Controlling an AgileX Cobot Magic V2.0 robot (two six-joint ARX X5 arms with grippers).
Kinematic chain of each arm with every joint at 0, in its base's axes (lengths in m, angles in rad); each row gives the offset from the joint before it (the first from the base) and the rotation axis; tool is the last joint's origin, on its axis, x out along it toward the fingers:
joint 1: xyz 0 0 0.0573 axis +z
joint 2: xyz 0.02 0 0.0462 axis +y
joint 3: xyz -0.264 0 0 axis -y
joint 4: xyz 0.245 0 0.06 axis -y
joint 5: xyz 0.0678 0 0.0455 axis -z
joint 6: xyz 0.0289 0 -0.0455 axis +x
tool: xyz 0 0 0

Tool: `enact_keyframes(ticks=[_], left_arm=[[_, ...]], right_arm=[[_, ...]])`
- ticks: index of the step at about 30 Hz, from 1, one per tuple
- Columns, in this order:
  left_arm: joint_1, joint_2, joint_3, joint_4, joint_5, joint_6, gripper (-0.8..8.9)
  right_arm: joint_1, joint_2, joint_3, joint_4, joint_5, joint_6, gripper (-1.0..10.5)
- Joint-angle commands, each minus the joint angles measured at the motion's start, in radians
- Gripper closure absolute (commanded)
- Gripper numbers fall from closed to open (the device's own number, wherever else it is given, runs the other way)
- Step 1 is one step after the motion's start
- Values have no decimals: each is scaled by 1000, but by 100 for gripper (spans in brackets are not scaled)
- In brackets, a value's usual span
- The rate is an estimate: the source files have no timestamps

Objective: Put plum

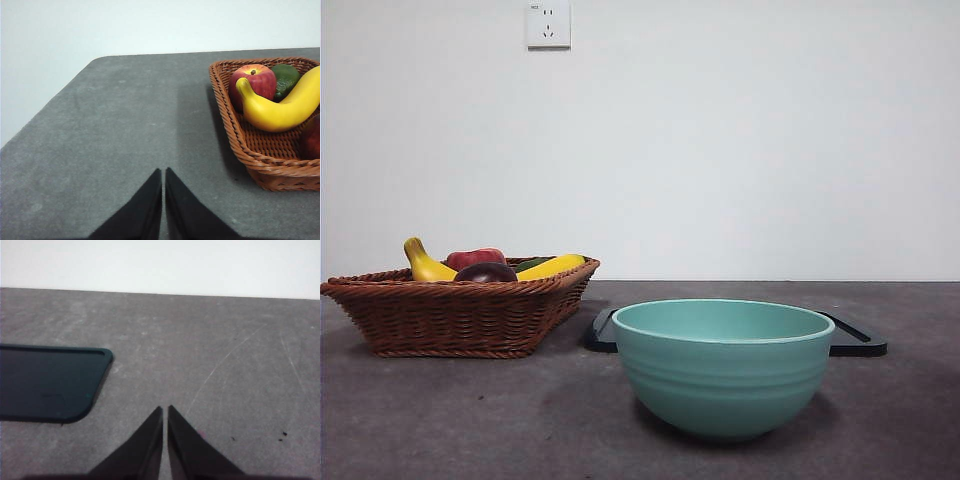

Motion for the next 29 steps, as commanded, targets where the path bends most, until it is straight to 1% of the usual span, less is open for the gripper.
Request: enact_keyframes(ticks=[1,29], left_arm=[[4,0,-21,16,-2,-10,804],[3,0,-21,16,-2,-10,804]], right_arm=[[-2,-3,-5,-11,5,-1,941],[-2,-3,-5,-2,3,2,941]])
